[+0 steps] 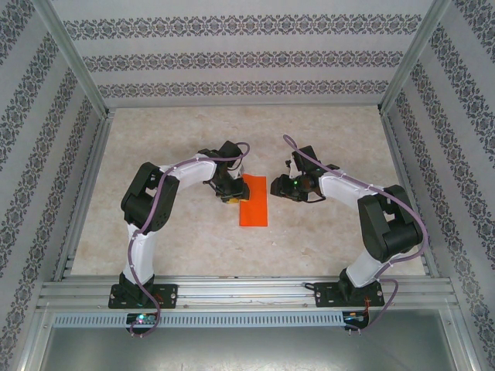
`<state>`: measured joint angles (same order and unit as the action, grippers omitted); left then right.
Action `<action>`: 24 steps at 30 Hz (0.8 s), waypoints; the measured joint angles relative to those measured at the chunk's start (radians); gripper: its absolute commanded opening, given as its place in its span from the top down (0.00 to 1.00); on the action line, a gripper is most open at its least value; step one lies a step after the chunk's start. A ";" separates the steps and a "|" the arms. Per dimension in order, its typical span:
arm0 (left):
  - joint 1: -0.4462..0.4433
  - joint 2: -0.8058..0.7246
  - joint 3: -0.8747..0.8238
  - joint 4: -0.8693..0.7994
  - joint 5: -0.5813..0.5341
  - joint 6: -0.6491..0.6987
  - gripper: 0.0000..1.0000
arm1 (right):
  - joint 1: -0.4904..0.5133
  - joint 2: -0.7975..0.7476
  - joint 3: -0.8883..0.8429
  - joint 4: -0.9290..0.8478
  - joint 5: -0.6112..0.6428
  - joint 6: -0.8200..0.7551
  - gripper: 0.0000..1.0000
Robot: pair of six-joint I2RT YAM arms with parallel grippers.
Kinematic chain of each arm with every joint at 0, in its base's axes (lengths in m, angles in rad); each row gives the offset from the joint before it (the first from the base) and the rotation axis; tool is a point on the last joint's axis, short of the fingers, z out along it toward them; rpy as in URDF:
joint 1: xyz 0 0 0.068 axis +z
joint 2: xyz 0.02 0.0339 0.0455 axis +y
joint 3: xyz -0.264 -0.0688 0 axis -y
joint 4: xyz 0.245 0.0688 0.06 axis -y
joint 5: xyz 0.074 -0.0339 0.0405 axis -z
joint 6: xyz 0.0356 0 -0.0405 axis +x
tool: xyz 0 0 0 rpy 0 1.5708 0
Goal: Fold a paper plane with a square sheet of paper (fold left side to right side)
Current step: First fold in half a square sheet of paper at the center of the table.
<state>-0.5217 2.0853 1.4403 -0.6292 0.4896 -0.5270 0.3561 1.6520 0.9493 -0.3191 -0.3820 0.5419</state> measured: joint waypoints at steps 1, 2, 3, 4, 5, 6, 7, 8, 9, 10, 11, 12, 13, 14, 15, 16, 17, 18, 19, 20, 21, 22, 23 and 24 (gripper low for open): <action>0.000 0.001 0.002 -0.003 0.000 0.000 0.61 | 0.000 0.000 0.000 0.000 0.000 0.000 0.54; 0.000 0.002 0.003 -0.004 0.000 0.000 0.61 | 0.000 0.001 0.002 0.000 0.000 0.000 0.54; 0.000 0.003 0.004 -0.006 0.000 0.000 0.61 | 0.000 0.002 0.003 -0.002 0.000 0.000 0.54; 0.000 0.003 0.006 -0.008 0.000 0.000 0.61 | 0.000 0.002 0.005 -0.003 0.000 0.000 0.54; 0.000 0.004 0.007 -0.009 0.000 0.000 0.61 | 0.000 0.003 0.006 -0.003 0.000 0.000 0.54; 0.000 0.005 0.007 -0.009 0.000 0.000 0.61 | 0.000 0.004 0.006 -0.003 0.000 0.000 0.54; 0.000 0.005 0.008 -0.010 0.000 0.000 0.61 | 0.000 0.006 0.007 -0.003 0.000 0.000 0.54; 0.000 0.005 0.009 -0.011 0.000 0.000 0.61 | 0.000 0.007 0.007 -0.003 0.000 0.000 0.54; 0.000 0.006 0.010 -0.012 0.000 0.000 0.61 | 0.002 0.008 0.007 -0.003 0.000 0.000 0.54; 0.000 0.006 0.010 -0.012 0.000 0.000 0.61 | 0.002 0.008 0.007 -0.004 0.000 0.000 0.54; 0.000 0.006 0.011 -0.013 0.000 0.000 0.61 | 0.002 0.008 0.007 -0.004 -0.001 0.000 0.54; 0.000 0.006 0.011 -0.013 0.000 0.000 0.61 | 0.002 0.008 0.008 -0.003 -0.001 0.000 0.54; 0.000 0.008 0.012 -0.014 0.000 0.000 0.61 | 0.002 0.008 0.008 -0.004 -0.002 0.000 0.54; 0.000 0.007 0.013 -0.015 0.000 0.000 0.61 | 0.002 0.009 0.010 -0.004 -0.004 0.000 0.54; 0.000 0.007 0.013 -0.015 0.000 0.000 0.61 | 0.004 0.010 0.011 -0.003 -0.006 0.000 0.54; 0.000 0.008 0.013 -0.015 0.000 0.000 0.61 | 0.006 0.010 0.012 -0.003 -0.009 0.000 0.54; 0.000 0.008 0.013 -0.015 0.000 0.000 0.61 | 0.008 0.010 0.012 -0.003 -0.011 0.000 0.54; 0.000 0.008 0.013 -0.015 0.000 0.000 0.61 | 0.012 0.010 0.013 -0.003 -0.012 0.000 0.54; 0.000 0.008 0.013 -0.015 0.001 0.000 0.61 | 0.013 0.011 0.013 -0.003 -0.013 0.000 0.54; 0.000 0.008 0.013 -0.015 0.002 0.000 0.61 | 0.015 0.011 0.014 -0.003 -0.016 0.000 0.54; 0.000 0.008 0.013 -0.015 0.003 0.000 0.60 | 0.015 0.012 0.014 -0.003 -0.016 0.000 0.54; 0.000 0.008 0.014 -0.015 0.003 0.000 0.60 | 0.015 0.013 0.015 -0.003 -0.018 0.000 0.54; 0.000 0.008 0.014 -0.015 0.003 0.000 0.60 | 0.015 0.014 0.016 -0.003 -0.019 0.000 0.54; 0.000 0.008 0.015 -0.015 0.003 0.000 0.60 | 0.015 0.014 0.017 -0.003 -0.019 0.000 0.54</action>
<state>-0.5217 2.0937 1.4551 -0.6445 0.4927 -0.5274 0.3714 1.6657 0.9661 -0.3222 -0.4011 0.5419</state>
